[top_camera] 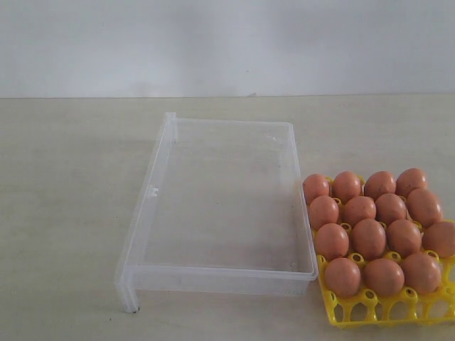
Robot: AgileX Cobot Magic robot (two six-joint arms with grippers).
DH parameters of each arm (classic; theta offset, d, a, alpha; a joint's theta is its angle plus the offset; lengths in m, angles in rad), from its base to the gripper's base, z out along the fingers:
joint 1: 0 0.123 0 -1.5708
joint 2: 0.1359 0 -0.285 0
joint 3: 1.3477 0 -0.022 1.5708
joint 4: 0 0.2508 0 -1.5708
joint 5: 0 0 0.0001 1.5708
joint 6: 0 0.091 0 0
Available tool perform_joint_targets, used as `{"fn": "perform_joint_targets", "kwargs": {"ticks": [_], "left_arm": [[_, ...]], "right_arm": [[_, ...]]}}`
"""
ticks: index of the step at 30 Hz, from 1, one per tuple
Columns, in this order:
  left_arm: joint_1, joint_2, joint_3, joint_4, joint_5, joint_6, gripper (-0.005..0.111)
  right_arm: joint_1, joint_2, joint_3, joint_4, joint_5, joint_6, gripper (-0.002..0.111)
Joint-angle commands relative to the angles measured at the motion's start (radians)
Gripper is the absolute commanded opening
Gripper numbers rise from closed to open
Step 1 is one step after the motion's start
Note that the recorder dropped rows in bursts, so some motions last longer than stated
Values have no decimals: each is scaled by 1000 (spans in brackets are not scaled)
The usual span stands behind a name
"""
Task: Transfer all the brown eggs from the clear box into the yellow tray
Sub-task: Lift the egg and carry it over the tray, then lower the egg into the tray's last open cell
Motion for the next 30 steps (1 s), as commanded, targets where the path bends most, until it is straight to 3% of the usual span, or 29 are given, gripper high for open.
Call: {"fn": "perform_joint_targets", "kwargs": {"ticks": [1,4,6,12,17,23,30], "left_arm": [[3,-2,3,-3,-3,2,4],[3,-2,3,-3,-3,2,4],[3,-2,3,-3,-3,2,4],[3,-2,3,-3,-3,2,4],[3,-2,3,-3,-3,2,4],[3,-2,3,-3,-3,2,4],[3,-2,3,-3,-6,2,4]], "right_arm": [[-6,41,-89,-481,-50,-7,0],[10,41,-172,-919,-50,-74,0],[48,43,-226,-1099,-50,-82,0],[178,45,-303,-1205,-50,-227,0],[173,3,-321,-1444,-50,-343,0],[60,-121,-161,-1444,-50,-382,0],[-218,-207,84,-1444,-50,-435,0]]}}
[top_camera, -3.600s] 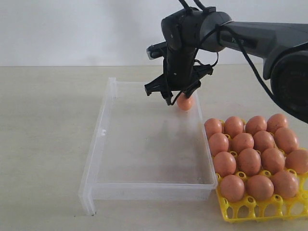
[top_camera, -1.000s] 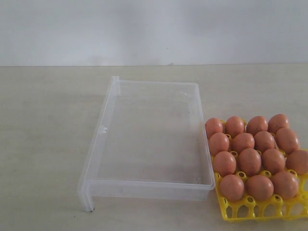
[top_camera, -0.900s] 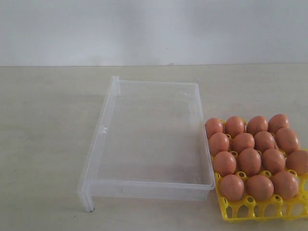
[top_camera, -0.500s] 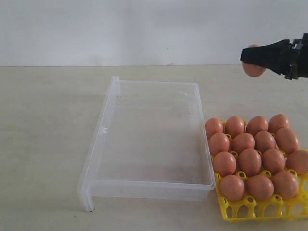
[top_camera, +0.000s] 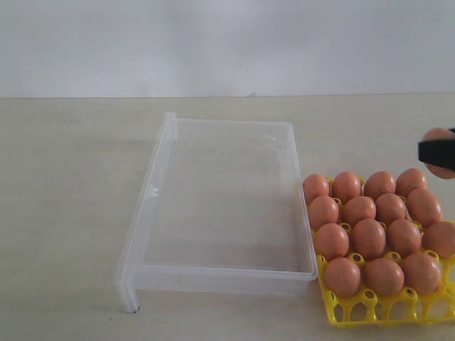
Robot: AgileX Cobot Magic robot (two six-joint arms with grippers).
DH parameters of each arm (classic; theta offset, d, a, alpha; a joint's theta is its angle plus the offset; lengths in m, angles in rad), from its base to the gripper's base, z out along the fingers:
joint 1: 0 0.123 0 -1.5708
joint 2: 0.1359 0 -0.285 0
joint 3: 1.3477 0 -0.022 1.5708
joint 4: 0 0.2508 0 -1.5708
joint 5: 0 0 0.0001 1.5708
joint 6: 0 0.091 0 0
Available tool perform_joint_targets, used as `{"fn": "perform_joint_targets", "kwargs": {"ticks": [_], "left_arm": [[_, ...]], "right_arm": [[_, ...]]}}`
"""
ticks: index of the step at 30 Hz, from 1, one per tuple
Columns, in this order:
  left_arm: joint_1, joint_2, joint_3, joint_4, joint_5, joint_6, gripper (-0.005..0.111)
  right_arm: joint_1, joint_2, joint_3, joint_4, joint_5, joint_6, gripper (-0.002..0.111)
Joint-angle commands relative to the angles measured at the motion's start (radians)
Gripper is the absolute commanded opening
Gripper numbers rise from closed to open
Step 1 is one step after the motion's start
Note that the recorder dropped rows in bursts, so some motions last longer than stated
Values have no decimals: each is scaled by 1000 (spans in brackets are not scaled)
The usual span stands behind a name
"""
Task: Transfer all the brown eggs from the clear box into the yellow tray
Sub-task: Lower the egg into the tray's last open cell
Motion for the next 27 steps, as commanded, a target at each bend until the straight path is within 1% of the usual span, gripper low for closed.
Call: {"fn": "perform_joint_targets", "kwargs": {"ticks": [1,6,10,14,19,27], "left_arm": [[3,-2,3,-3,-6,2,4],[3,-2,3,-3,-6,2,4],[3,-2,3,-3,-4,2,4],[3,-2,3,-3,-4,2,4],[3,-2,3,-3,-4,2,4],[3,-2,3,-3,-4,2,4]], "right_arm": [[-129,-49,138,-1,-4,-32,0],[-136,-96,238,-1,-4,-66,0],[-136,-104,269,-1,8,-73,0],[-136,-104,269,-1,64,-83,0],[-136,-104,269,-1,219,-103,0],[-136,-104,271,-1,320,-108,0]]}}
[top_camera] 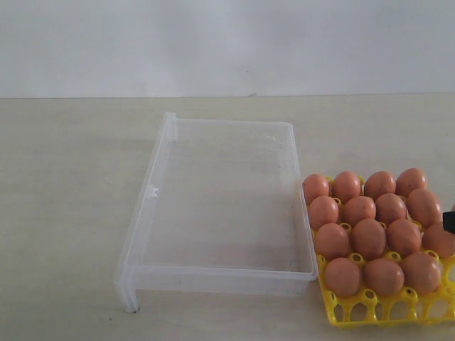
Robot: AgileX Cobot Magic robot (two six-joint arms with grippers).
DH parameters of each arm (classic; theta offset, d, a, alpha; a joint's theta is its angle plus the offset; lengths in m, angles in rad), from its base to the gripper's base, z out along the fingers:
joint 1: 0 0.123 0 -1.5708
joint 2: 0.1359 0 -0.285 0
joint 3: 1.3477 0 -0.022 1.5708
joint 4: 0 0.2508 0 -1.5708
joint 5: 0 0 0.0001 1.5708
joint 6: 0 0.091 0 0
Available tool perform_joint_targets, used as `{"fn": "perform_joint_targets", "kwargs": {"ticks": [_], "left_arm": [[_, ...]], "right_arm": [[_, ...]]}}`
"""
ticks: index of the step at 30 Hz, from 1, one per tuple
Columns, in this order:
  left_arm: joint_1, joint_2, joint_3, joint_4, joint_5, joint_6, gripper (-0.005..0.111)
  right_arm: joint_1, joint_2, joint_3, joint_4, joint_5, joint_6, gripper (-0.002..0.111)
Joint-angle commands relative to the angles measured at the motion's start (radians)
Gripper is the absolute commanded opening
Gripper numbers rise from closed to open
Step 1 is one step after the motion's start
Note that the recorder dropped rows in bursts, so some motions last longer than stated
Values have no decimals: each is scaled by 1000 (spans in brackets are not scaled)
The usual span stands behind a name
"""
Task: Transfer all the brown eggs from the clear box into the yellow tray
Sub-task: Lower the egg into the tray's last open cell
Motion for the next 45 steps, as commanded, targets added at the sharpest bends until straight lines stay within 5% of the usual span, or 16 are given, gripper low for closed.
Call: {"fn": "perform_joint_targets", "kwargs": {"ticks": [1,19,24,26,38,45], "left_arm": [[3,-2,3,-3,-4,2,4],[3,-2,3,-3,-4,2,4],[3,-2,3,-3,-4,2,4],[3,-2,3,-3,-4,2,4],[3,-2,3,-3,-4,2,4],[3,-2,3,-3,-4,2,4]], "right_arm": [[-7,-6,12,5,66,1,0],[-7,-6,96,31,87,7,2],[-7,-6,96,31,95,58,45],[-7,-6,96,31,95,58,53],[-7,-6,96,44,108,58,53],[-7,-6,96,291,76,58,45]]}}
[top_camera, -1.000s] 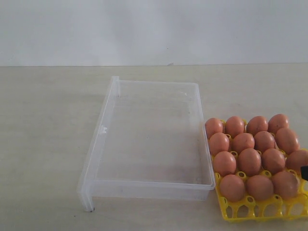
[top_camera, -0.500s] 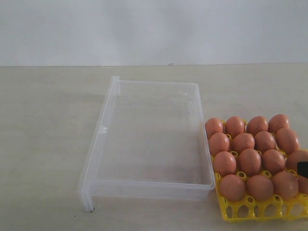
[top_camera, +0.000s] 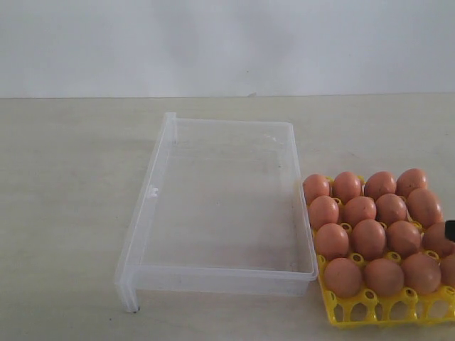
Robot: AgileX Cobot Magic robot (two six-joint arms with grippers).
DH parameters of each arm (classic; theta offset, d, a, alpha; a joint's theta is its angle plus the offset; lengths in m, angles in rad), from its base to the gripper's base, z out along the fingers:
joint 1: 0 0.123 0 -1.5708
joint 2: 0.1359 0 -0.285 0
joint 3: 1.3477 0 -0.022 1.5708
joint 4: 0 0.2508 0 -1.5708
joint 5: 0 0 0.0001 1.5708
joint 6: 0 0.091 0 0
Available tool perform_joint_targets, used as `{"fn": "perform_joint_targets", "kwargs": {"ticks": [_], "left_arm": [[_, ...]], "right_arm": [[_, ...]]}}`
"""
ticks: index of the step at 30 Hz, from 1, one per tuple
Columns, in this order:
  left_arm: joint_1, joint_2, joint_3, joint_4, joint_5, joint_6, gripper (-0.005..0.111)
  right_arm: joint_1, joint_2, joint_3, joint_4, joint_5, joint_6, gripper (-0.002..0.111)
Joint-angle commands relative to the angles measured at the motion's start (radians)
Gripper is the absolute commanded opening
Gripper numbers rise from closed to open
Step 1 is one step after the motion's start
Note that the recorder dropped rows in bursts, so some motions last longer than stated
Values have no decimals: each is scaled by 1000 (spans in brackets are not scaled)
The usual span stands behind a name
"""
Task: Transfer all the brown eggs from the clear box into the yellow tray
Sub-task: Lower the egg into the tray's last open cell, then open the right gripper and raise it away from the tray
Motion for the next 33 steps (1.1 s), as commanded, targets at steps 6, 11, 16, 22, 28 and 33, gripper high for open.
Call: {"fn": "perform_joint_targets", "kwargs": {"ticks": [6,11,16,22,28,33], "left_arm": [[3,-2,3,-3,-4,2,4],[3,-2,3,-3,-4,2,4],[3,-2,3,-3,-4,2,4],[3,-2,3,-3,-4,2,4],[3,-2,3,-3,-4,2,4],[3,-2,3,-3,-4,2,4]], "right_arm": [[-7,-5,3,483,-248,5,0],[-5,-13,-87,1203,-371,168,0],[52,-13,-406,1112,-371,733,0],[386,-14,-849,721,-346,548,0],[679,-15,-1181,75,127,567,0],[899,-26,-1272,-139,521,601,0]]}}
